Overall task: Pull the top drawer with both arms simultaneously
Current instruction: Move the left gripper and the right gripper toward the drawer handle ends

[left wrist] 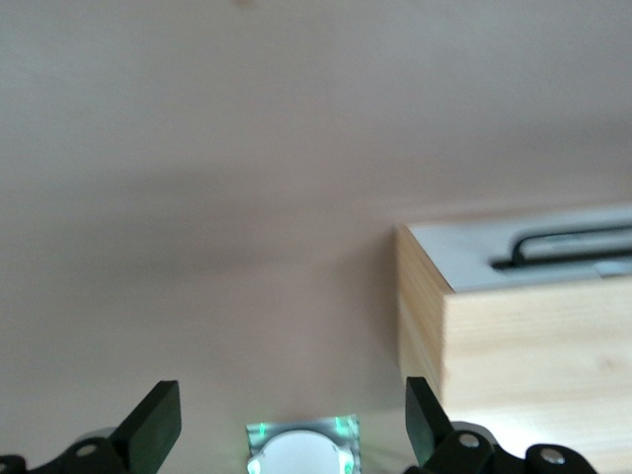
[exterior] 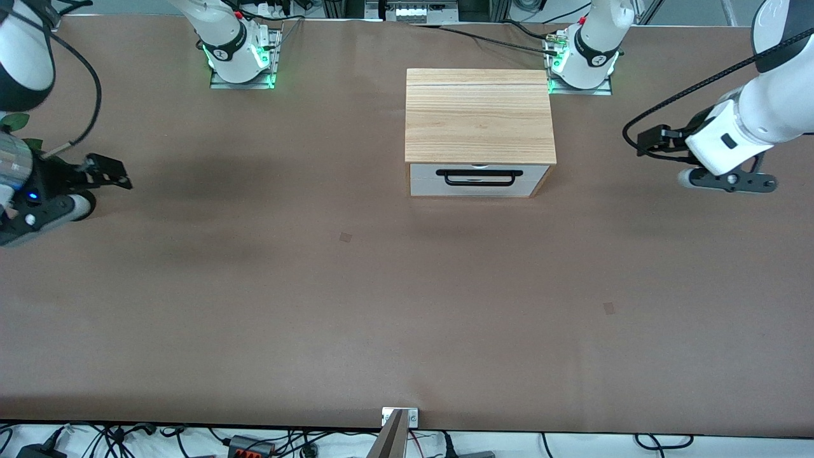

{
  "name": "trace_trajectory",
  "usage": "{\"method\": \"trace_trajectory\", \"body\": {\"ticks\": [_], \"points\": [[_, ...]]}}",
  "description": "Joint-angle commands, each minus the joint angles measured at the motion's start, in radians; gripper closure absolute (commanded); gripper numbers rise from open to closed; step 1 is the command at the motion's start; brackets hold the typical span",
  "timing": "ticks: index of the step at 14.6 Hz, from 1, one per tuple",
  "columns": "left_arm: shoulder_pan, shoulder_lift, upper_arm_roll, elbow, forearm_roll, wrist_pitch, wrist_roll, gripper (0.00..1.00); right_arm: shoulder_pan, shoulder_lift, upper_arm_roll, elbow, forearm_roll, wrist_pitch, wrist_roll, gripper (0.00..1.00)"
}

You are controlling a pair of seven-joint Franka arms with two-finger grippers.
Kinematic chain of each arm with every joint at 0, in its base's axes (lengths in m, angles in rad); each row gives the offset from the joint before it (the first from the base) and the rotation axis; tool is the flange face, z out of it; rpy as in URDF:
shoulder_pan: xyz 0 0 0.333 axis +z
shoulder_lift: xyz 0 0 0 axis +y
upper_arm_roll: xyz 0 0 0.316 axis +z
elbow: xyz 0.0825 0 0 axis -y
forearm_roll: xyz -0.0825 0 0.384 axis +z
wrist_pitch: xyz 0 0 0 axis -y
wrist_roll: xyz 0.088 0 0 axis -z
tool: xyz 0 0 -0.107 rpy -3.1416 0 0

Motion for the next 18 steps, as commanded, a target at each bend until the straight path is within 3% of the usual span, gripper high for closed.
{"method": "trace_trajectory", "body": {"ticks": [1,3,8,10,15,18], "points": [[0.026,0.033,0.003,0.027,-0.097,-0.050,0.128,0.00,-0.016,0.086,0.005,0.013,0.112,0.004,0.022,0.00],[0.069,0.061,0.005,-0.005,-0.223,-0.047,0.188,0.00,0.017,0.138,0.010,0.005,0.197,0.097,0.080,0.00],[0.153,0.089,0.005,-0.246,-0.594,0.137,0.396,0.00,0.161,0.256,0.034,0.013,0.437,0.266,0.307,0.00],[0.167,0.131,0.005,-0.304,-0.715,0.157,0.494,0.00,0.194,0.280,0.036,0.007,0.526,0.271,0.315,0.00],[0.209,0.225,0.005,-0.468,-1.013,0.165,0.747,0.00,0.238,0.342,0.036,-0.015,0.925,0.335,0.222,0.00],[0.201,0.276,0.000,-0.491,-1.084,0.167,0.797,0.00,0.281,0.347,0.036,-0.102,1.094,0.401,0.073,0.00]]}}
